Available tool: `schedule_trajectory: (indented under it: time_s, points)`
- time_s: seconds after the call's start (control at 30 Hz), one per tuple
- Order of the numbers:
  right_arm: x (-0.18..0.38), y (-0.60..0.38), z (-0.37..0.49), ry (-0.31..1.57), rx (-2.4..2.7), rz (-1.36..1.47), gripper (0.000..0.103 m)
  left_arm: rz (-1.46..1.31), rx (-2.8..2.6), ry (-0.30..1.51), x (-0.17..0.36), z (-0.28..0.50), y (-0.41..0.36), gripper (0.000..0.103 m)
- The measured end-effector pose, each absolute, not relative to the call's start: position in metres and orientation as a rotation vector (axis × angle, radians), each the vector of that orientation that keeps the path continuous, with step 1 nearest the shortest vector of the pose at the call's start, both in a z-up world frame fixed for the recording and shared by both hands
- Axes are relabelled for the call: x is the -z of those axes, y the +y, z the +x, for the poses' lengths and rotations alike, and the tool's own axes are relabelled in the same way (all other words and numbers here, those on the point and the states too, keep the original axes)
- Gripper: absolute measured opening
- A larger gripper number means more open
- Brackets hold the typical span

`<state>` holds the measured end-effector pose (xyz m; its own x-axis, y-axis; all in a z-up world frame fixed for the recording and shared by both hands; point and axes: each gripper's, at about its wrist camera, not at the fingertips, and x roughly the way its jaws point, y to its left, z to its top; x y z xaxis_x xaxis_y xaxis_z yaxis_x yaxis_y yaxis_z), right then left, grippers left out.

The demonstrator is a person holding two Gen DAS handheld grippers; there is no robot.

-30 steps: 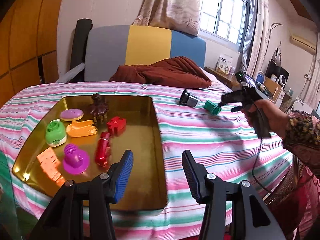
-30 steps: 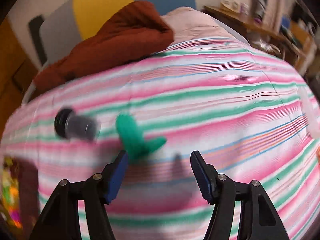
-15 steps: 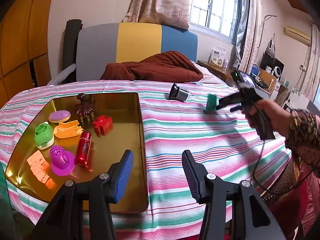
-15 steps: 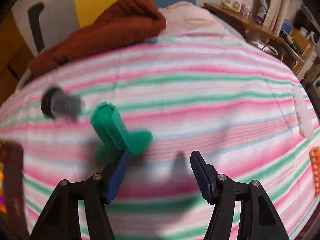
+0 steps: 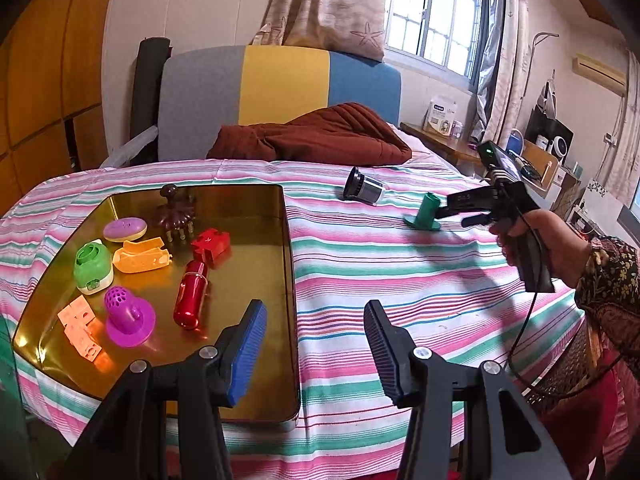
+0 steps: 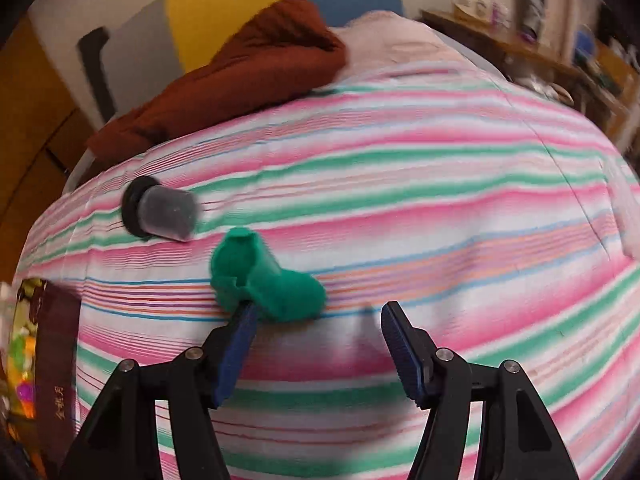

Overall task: Organize rigid objects
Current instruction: 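Close the right tool on the teal stand-shaped piece, then grasp the black-capped clear container with the left tool while the right tool holds the teal piece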

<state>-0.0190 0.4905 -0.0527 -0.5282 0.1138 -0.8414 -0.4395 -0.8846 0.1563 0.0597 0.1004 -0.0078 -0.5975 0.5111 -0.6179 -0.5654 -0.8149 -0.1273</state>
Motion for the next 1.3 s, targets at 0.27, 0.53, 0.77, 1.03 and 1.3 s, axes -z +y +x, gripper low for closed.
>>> schedule_trajectory:
  time_s: [0.27,0.53,0.77,1.03,1.3]
  points:
    - [0.062,0.472,-0.045,0.475,-2.496,-1.347,0.061,-0.89,-2.366,0.139,0.01,0.06,0.106,0.051]
    - [0.067,0.465,-0.057,0.392,-2.557,-1.322,0.052,-0.897,-2.35,0.168,0.011,0.058,0.118,0.051]
    - [0.065,0.465,-0.06,0.402,-2.567,-1.324,0.033,-0.897,-2.319,0.183,0.007,0.055,0.134,0.051]
    - [0.061,0.472,-0.059,0.469,-2.533,-1.327,0.032,-0.882,-2.272,0.193,-0.005,0.036,0.171,0.051]
    - [0.065,0.479,-0.055,0.455,-2.409,-1.392,0.032,-0.937,-2.226,0.169,-0.015,-0.022,0.239,0.063]
